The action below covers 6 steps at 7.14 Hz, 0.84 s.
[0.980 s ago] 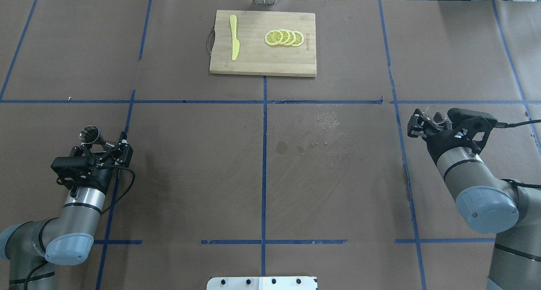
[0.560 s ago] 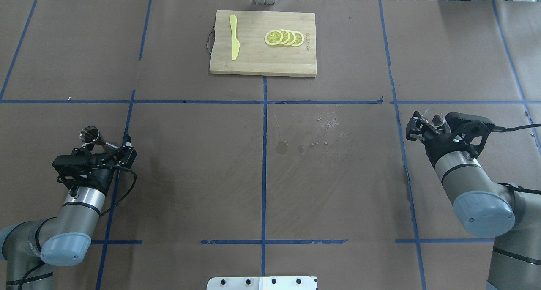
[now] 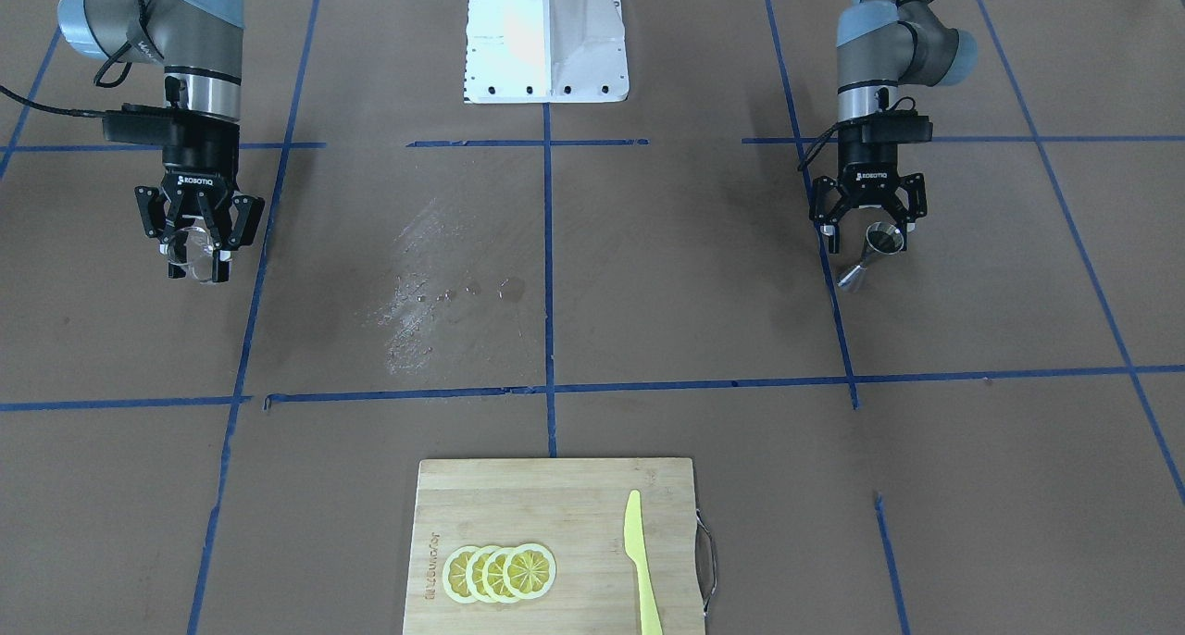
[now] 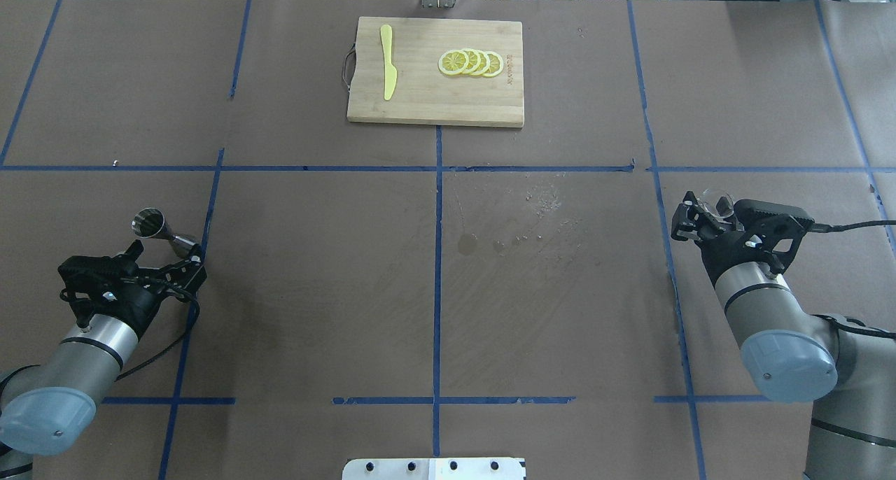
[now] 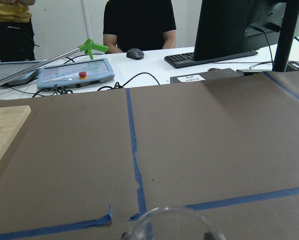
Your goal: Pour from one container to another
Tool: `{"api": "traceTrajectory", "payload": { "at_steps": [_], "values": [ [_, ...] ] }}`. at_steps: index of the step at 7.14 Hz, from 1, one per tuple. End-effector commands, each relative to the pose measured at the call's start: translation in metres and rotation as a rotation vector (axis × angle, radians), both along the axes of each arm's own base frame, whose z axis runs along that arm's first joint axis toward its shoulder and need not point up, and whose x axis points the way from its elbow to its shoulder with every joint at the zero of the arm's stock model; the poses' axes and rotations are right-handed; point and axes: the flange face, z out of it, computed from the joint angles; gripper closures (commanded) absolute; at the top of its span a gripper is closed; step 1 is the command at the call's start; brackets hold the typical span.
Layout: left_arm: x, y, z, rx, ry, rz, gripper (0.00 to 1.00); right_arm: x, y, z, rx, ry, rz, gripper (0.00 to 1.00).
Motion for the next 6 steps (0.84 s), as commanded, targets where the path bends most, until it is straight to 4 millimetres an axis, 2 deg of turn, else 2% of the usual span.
{"api": "traceTrajectory", "payload": {
  "at_steps": [1,2,3,6],
  "values": [
    [-0.027,0.015,-0.021,-0.031,0.007,0.131,0.00,-0.004,0.003,0.006,0.015,0.009,0.020,1.00],
    [-0.037,0.021,-0.026,-0.046,0.008,0.179,0.00,-0.004,0.002,0.007,0.016,0.010,0.024,1.00],
    [-0.036,0.024,-0.028,-0.066,0.016,0.218,0.00,-0.006,0.000,0.019,0.014,0.011,0.051,1.00],
    [-0.038,0.028,-0.040,-0.089,0.046,0.287,0.00,-0.018,0.012,0.030,0.039,0.007,0.078,1.00]
  ]
}}
